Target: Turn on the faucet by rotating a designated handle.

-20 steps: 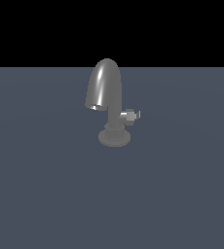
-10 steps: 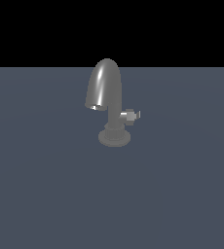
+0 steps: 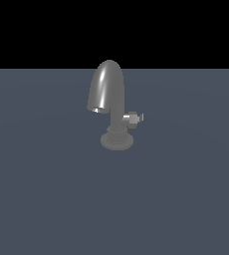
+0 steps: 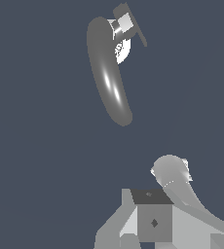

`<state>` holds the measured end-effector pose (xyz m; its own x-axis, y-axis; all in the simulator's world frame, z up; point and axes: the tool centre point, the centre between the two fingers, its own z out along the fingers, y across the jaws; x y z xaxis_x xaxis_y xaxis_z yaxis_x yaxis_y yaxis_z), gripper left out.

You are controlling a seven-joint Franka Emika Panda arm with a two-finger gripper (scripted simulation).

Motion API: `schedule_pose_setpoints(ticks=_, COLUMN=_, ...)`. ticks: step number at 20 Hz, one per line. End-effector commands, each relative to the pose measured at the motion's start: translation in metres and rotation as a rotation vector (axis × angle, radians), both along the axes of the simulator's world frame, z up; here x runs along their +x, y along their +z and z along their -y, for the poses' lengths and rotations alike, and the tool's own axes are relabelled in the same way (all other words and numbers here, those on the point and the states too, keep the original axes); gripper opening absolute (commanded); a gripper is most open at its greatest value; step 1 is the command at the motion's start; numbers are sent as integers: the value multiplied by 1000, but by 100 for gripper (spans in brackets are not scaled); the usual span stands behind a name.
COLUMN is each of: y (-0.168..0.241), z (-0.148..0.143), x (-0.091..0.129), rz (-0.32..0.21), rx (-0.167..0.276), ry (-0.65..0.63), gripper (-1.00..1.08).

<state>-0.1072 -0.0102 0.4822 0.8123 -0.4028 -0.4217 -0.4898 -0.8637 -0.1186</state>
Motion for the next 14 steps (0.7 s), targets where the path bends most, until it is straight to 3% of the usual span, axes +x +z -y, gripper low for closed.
schedule_pose_setpoints(ticks=1, y=-6, z=2, x=13, rz=-45, rx=26, ry=-43, gripper=-100)
schedule_pose_setpoints(ticks=14, y=-49, z=20, x=76, rz=-288, rx=171, ry=-278, gripper=-100)
